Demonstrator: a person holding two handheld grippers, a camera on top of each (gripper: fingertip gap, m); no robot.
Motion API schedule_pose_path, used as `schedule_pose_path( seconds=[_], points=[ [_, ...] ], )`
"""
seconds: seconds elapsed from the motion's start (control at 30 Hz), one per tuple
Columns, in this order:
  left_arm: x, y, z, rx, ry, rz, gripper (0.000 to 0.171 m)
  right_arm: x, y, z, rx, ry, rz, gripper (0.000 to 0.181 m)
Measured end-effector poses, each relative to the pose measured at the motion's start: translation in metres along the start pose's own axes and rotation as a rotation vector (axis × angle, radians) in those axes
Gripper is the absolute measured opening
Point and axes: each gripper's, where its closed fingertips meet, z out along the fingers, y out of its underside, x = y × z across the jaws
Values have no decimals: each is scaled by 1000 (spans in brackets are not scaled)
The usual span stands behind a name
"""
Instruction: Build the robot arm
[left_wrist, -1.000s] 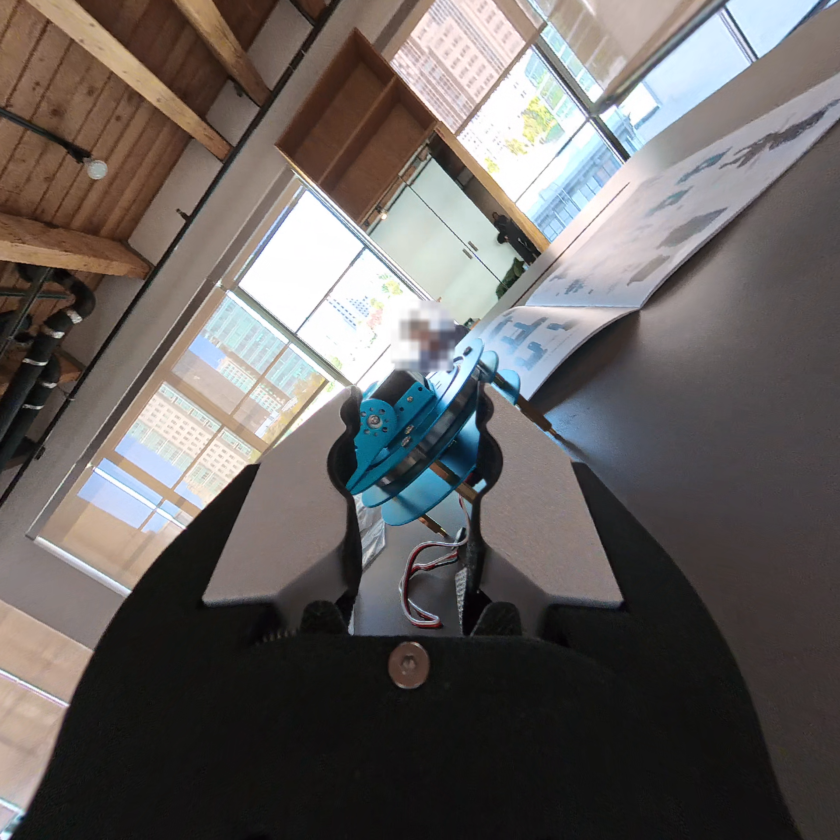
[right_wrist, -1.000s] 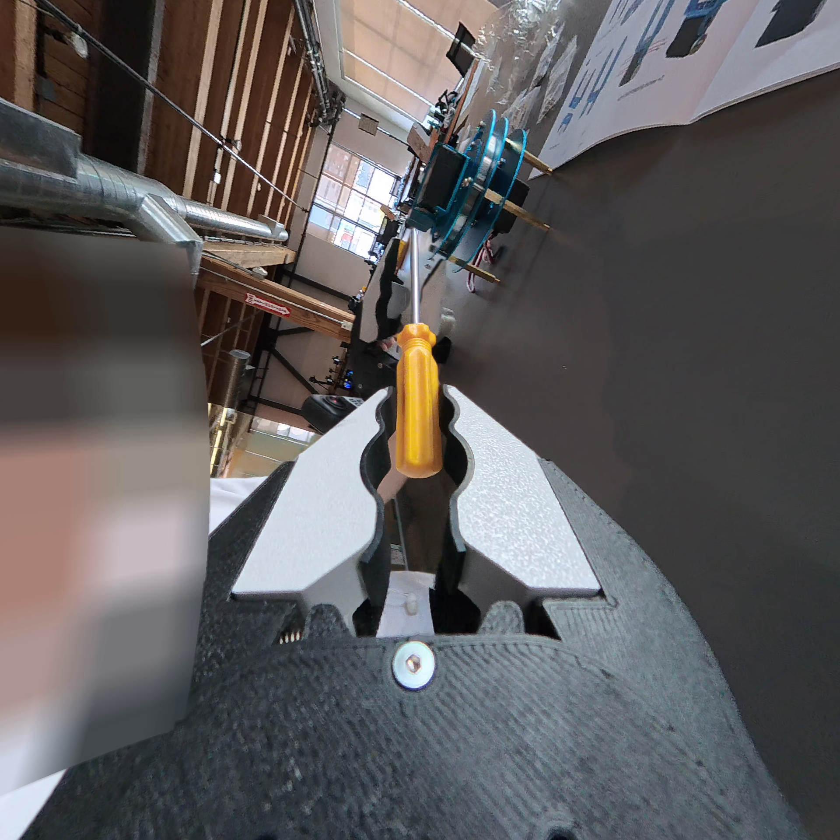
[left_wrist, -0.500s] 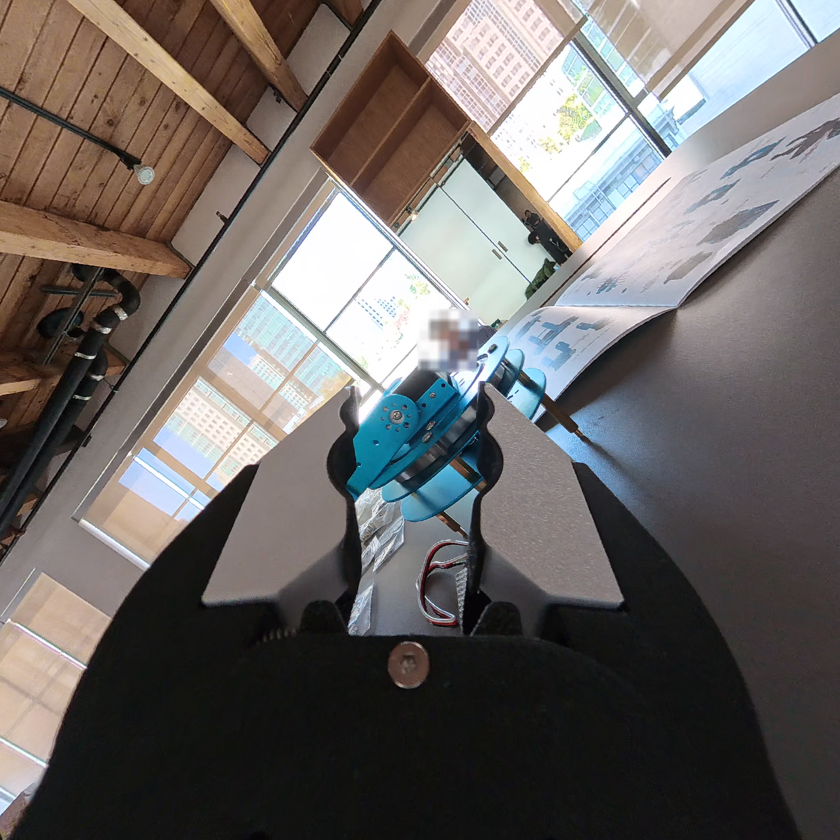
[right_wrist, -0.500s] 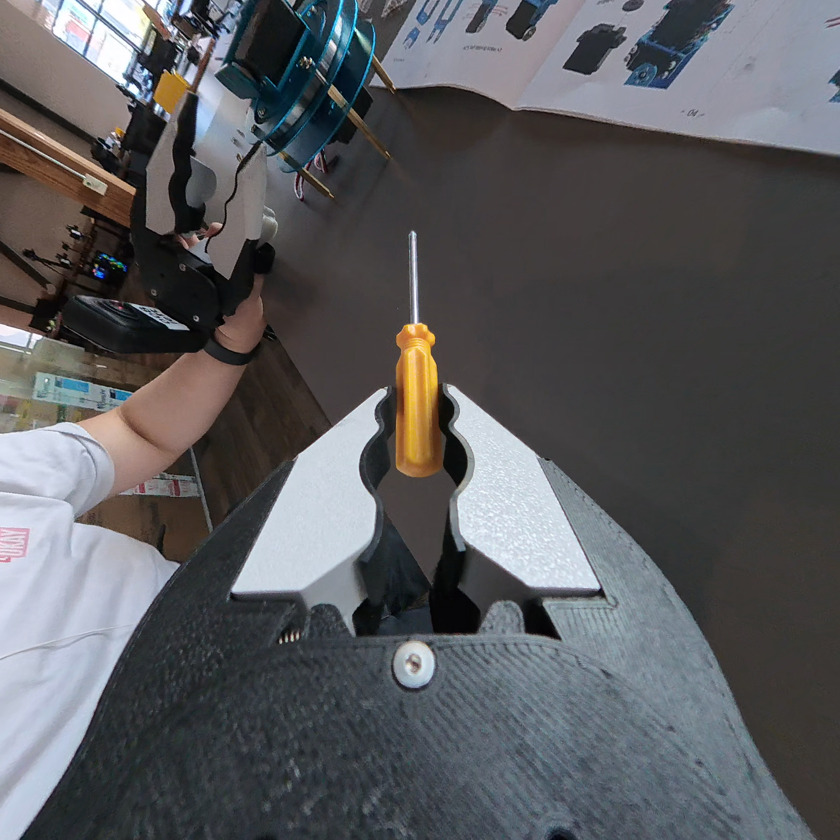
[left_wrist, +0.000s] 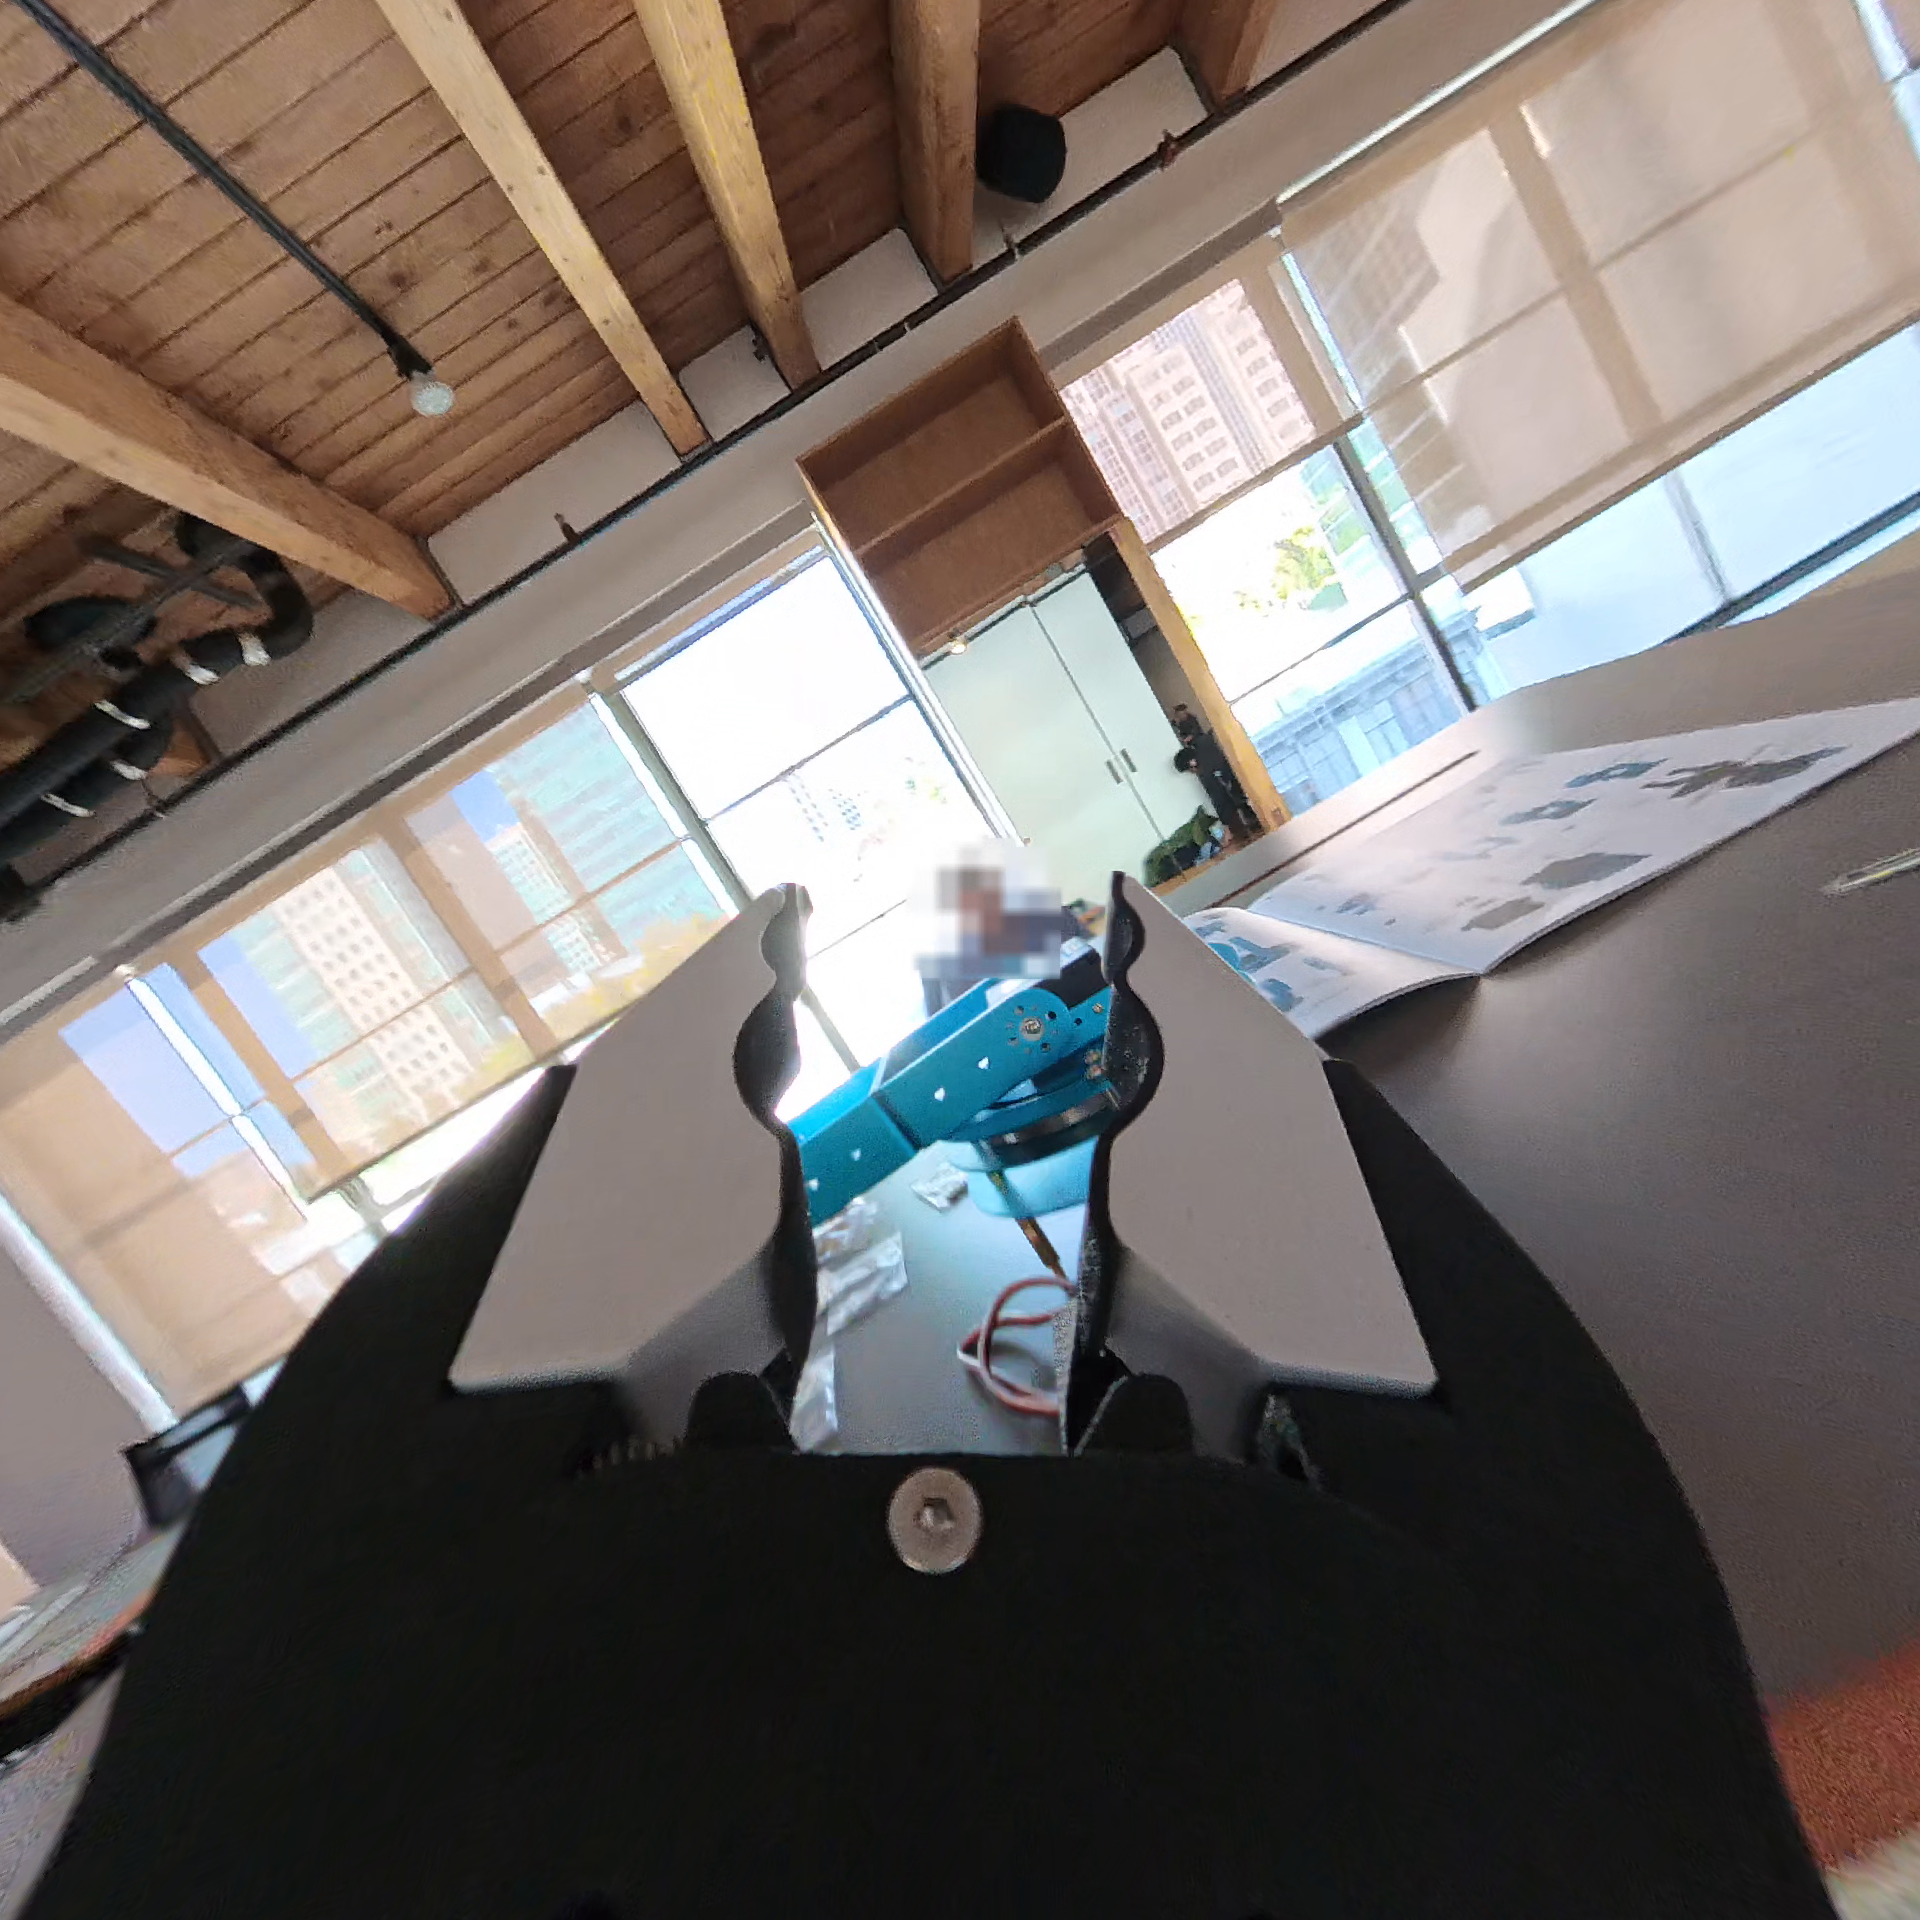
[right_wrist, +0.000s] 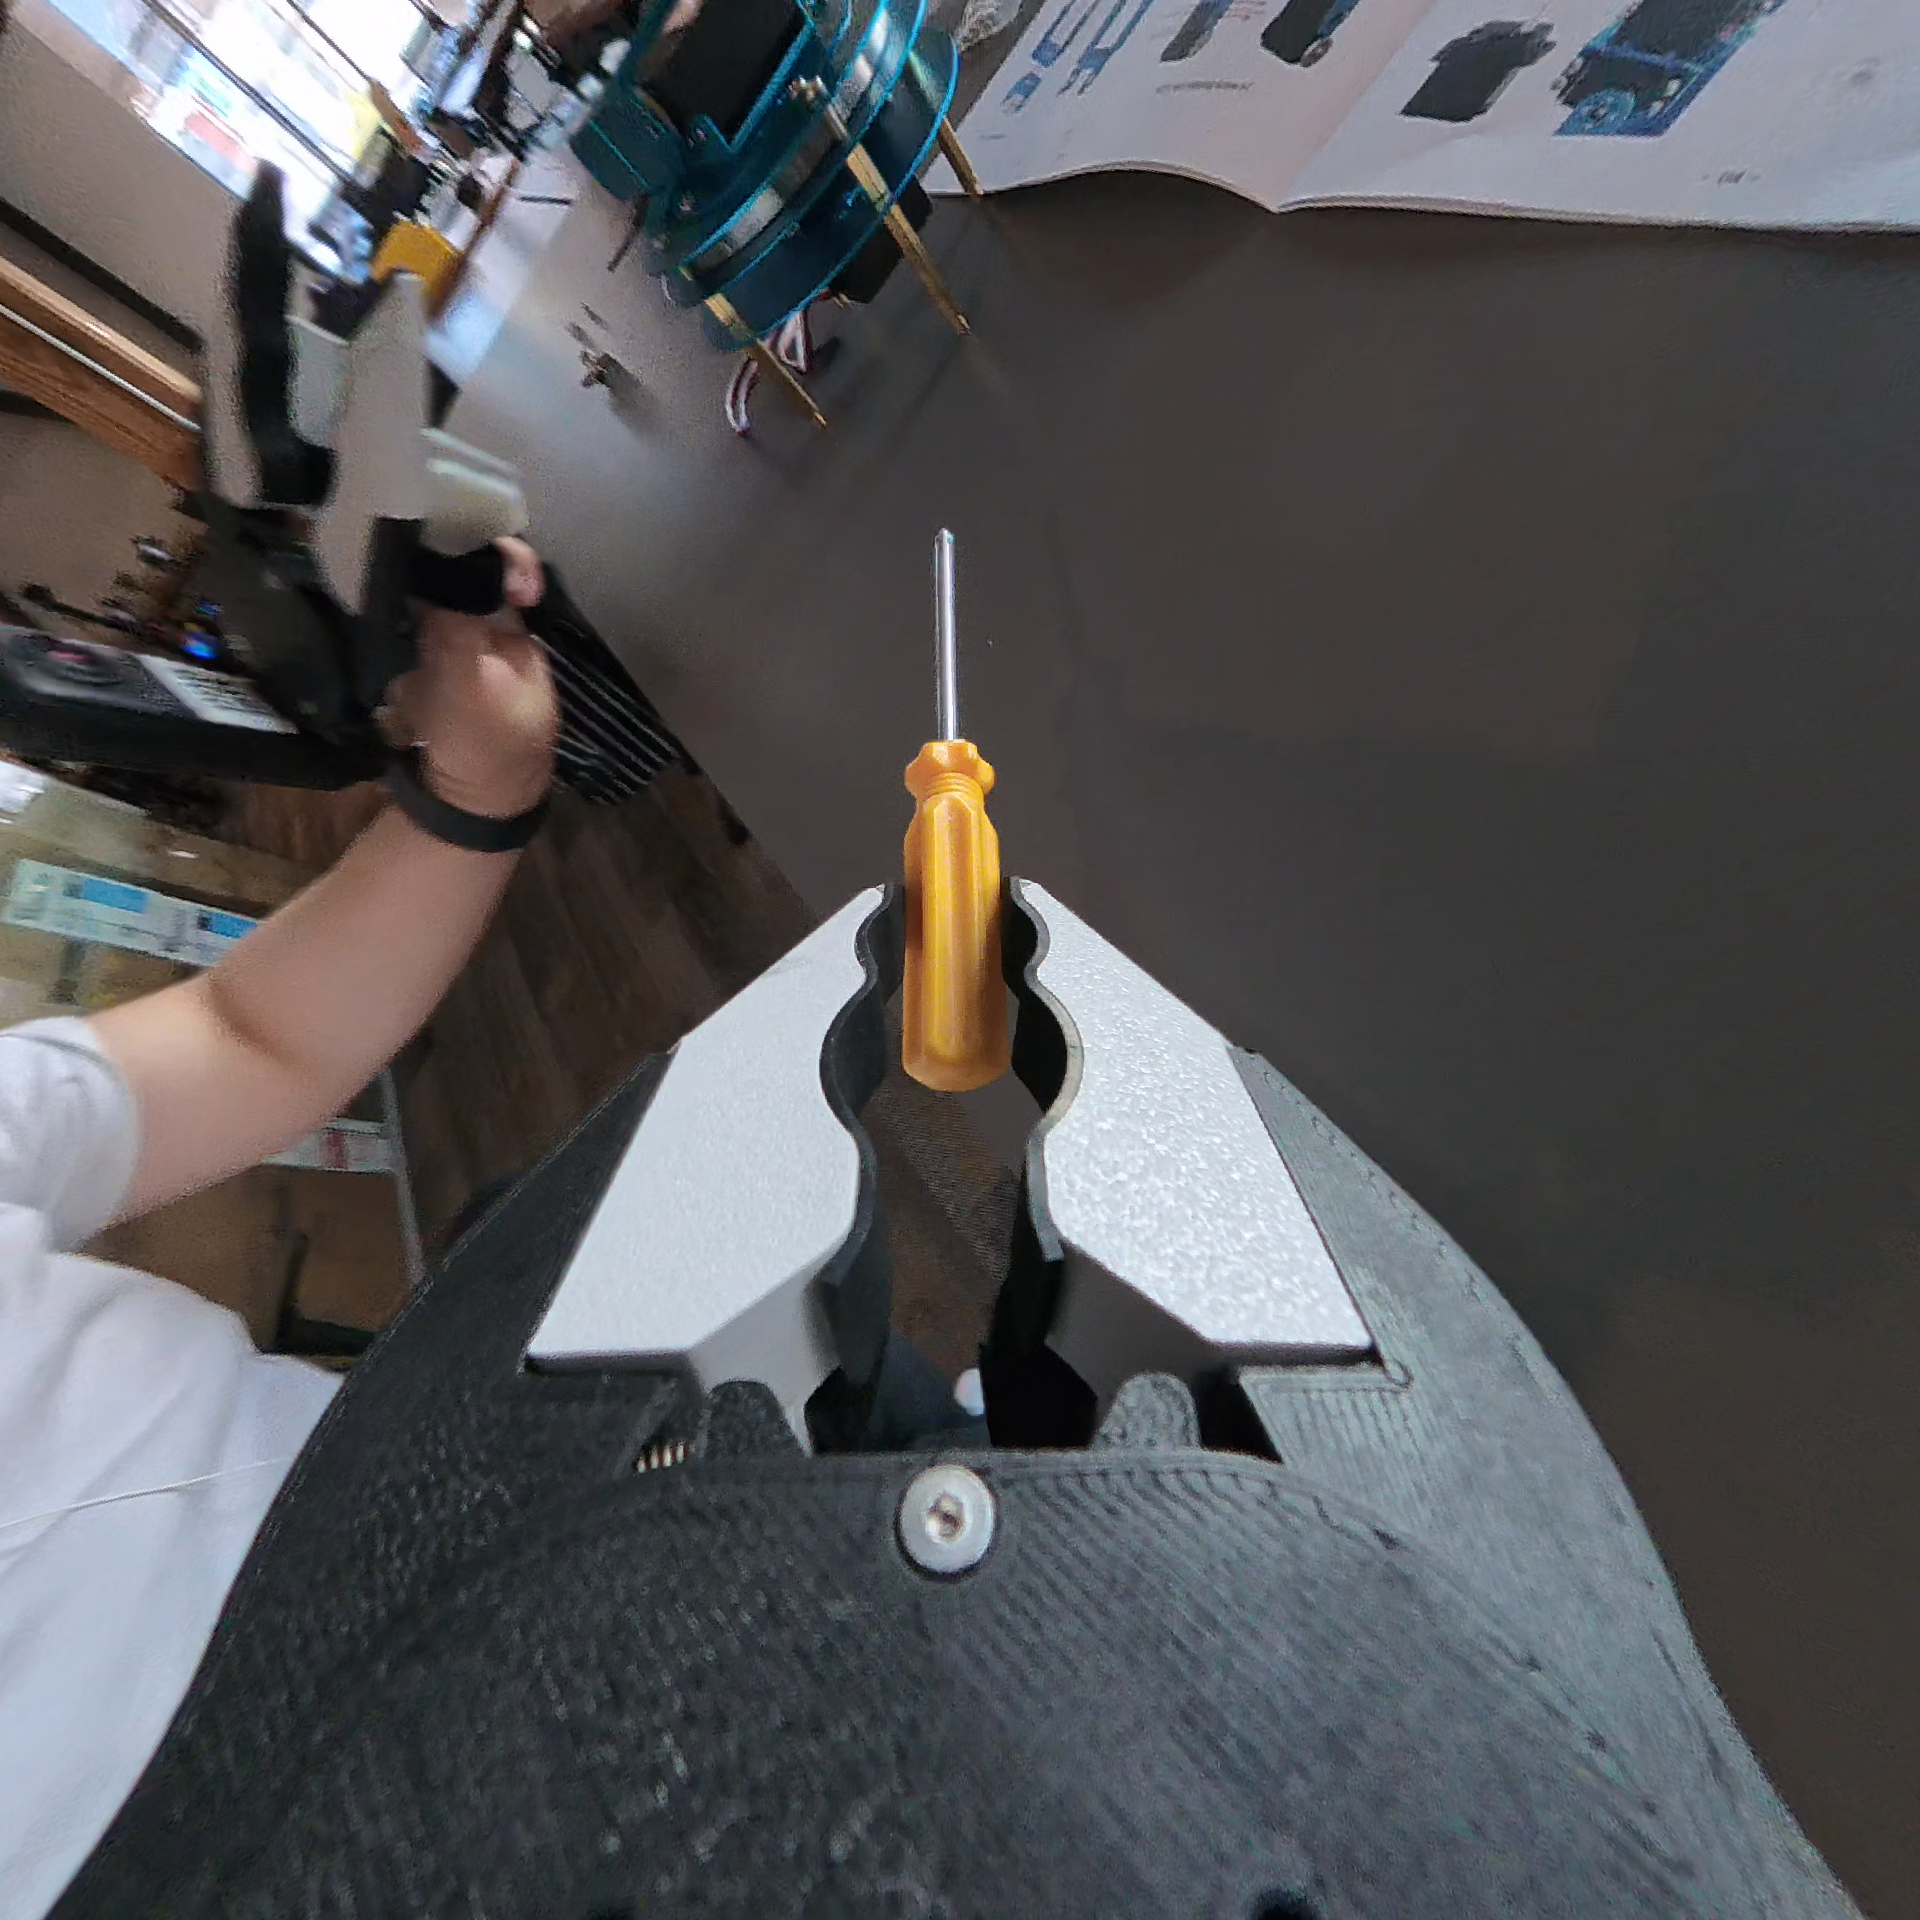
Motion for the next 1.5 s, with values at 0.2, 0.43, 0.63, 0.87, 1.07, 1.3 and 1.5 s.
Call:
schedule_pose_path(
  seconds=[0.2,0.43,0.63,0.87,1.07,1.3,1.5],
  points=[
    [-31,4,-80,-183,41,-129,63,47,5,8,-97,255,-151,17],
    [-82,-1,-241,-381,2,-218,57,60,-6,17,-97,350,-237,17],
    [-98,23,-392,-651,-29,-304,63,64,-10,19,-27,435,-316,18],
    [-79,43,-470,-763,-34,-480,68,65,-13,18,15,490,-356,32],
    [45,110,-492,-833,317,-746,61,-34,-28,-15,369,543,-725,55],
    [289,358,-541,-977,465,-848,23,-99,178,81,416,270,-842,32],
    [514,606,-552,-967,483,-692,18,72,355,196,517,287,-717,24]
  ],
)
